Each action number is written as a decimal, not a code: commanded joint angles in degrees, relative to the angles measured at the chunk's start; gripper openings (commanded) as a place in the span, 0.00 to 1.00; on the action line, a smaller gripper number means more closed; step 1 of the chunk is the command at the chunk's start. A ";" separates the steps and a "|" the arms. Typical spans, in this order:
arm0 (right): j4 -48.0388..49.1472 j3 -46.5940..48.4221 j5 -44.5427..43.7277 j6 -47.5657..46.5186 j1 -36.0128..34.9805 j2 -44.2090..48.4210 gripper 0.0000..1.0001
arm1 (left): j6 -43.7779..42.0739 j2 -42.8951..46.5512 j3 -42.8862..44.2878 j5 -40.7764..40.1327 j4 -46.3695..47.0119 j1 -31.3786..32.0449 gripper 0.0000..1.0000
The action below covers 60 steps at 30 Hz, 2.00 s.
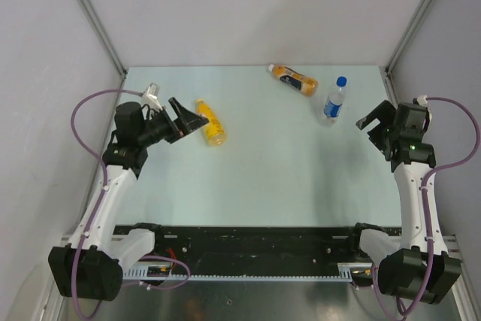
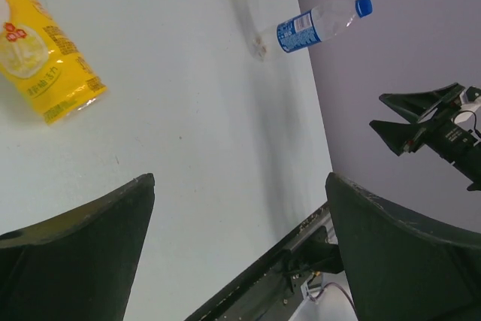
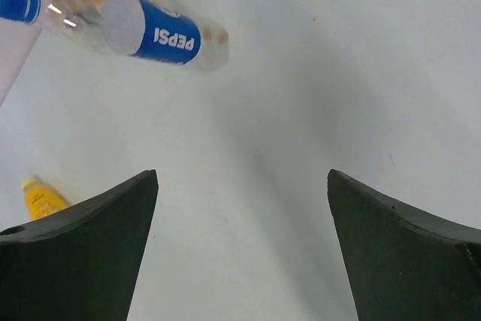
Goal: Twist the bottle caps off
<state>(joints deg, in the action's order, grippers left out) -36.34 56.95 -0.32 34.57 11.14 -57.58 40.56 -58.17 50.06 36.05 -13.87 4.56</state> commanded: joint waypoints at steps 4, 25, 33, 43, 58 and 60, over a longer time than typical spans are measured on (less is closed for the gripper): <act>-1.82 3.87 8.66 -2.82 0.07 -0.09 0.99 | -5.30 5.30 1.41 -4.74 -6.53 -2.48 0.99; -12.12 38.25 -16.65 -12.37 -18.89 -25.57 0.99 | -18.48 2.56 9.70 -28.81 -25.09 -2.89 1.00; -15.58 52.00 -15.90 -13.71 -18.76 -38.41 0.99 | -16.72 1.52 9.79 -29.76 -24.94 -2.89 0.99; -18.16 59.09 -15.00 -16.58 -18.63 -48.61 0.84 | -17.92 -2.60 8.88 -20.49 -23.80 -2.89 0.99; -19.01 58.84 -12.97 -18.40 -17.80 -51.75 0.16 | -22.79 -2.58 8.08 -15.21 -23.03 -2.80 0.99; -19.34 58.66 -12.92 -18.81 -17.70 -50.85 0.07 | -23.44 -1.66 8.33 -14.74 -22.98 -2.80 0.99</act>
<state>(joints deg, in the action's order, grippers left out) -54.35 113.49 -14.11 17.04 -6.76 -109.62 20.01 -61.49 57.32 18.55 -38.04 2.07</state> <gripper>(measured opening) 0.385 0.994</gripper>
